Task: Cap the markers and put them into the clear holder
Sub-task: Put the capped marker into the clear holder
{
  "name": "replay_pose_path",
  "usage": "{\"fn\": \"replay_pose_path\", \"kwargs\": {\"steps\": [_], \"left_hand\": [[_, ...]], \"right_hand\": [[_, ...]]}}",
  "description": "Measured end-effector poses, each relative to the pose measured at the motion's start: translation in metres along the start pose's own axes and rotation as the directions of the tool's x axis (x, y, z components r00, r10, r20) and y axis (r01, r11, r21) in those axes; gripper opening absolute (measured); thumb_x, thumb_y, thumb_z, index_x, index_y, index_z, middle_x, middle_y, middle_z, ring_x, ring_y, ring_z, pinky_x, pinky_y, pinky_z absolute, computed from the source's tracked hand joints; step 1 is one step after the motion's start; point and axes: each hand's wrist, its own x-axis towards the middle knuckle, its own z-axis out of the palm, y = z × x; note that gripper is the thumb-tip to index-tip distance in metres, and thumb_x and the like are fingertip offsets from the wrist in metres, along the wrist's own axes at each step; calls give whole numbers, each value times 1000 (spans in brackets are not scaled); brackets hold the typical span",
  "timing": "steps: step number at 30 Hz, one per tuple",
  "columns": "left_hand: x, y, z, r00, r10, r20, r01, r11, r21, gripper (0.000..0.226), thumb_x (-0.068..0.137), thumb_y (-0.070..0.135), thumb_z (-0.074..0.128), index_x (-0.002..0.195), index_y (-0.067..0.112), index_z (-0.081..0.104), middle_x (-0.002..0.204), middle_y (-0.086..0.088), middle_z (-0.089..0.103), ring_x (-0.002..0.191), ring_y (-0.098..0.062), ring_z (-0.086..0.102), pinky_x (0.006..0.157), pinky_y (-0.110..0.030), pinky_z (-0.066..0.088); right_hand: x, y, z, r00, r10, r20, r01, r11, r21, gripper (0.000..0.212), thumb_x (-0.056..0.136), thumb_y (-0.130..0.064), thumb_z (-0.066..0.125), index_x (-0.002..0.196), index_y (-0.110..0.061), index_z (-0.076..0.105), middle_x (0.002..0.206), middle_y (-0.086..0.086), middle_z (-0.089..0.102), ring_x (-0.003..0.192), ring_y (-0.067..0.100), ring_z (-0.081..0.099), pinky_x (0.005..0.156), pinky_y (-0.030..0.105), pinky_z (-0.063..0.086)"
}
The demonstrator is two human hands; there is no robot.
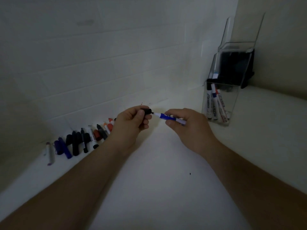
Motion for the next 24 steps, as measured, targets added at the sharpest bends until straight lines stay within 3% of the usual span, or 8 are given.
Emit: {"fn": "replay_pose_path", "kwargs": {"steps": [4, 10, 12, 14, 15, 19, 24], "left_hand": [[-1, 2, 2, 1000, 19, 16, -20, 998, 61, 25, 105, 6, 44, 104, 11, 69, 78, -1, 69, 68, -9, 59, 69, -24, 54], [-4, 1, 1, 997, 66, 35, -72, 980, 188, 24, 102, 3, 47, 106, 13, 69, 78, 2, 71, 71, -11, 61, 73, -29, 54], [-5, 0, -1, 989, 129, 66, -144, 920, 365, 22, 101, 8, 52, 106, 21, 69, 83, 5, 73, 73, -12, 63, 76, -31, 55], [-6, -1, -4, 973, 181, 146, -232, 793, 563, 18, 100, 17, 55, 107, 31, 65, 87, 9, 72, 78, -13, 65, 78, -32, 55], [-8, 0, -4, 969, 182, 169, -247, 771, 587, 17, 100, 20, 54, 106, 33, 63, 87, 11, 71, 79, -14, 65, 78, -34, 55], [-13, 2, -1, 971, 109, 214, -208, 826, 523, 13, 103, 15, 47, 100, 23, 57, 79, 8, 66, 72, -18, 57, 75, -41, 51], [-19, 3, 5, 950, 73, 304, -207, 876, 436, 7, 104, 3, 41, 102, 3, 48, 77, 2, 60, 67, -11, 49, 67, -24, 45]], "right_hand": [[0, 0, 0, 1000, -8, 16, 9, 999, -54, 25, 93, -27, 70, 117, -32, 73, 105, -8, 70, 93, 3, 62, 81, 5, 41], [-2, 0, -3, 998, -58, 12, 59, 987, -147, 23, 94, -29, 69, 116, -31, 73, 101, -5, 71, 90, 11, 63, 87, 30, 53], [-2, 1, -4, 995, -96, 23, 99, 966, -240, 24, 95, -32, 66, 118, -33, 72, 96, -5, 67, 85, 13, 61, 81, 35, 54], [-1, -2, -5, 988, -149, 31, 150, 927, -343, 24, 96, -36, 63, 118, -35, 70, 91, -5, 63, 80, 15, 59, 72, 39, 54], [-1, -3, -7, 984, -175, 32, 175, 914, -366, 24, 95, -39, 61, 117, -34, 70, 89, -5, 62, 79, 16, 58, 69, 40, 53], [-1, -7, -12, 983, -171, 71, 186, 905, -383, 20, 93, -48, 62, 107, -37, 72, 81, -11, 57, 75, 11, 55, 65, 34, 48], [0, -6, -15, 981, -171, 87, 191, 906, -377, 23, 91, -54, 61, 101, -38, 73, 80, -11, 61, 77, 10, 57, 68, 38, 51]]}}
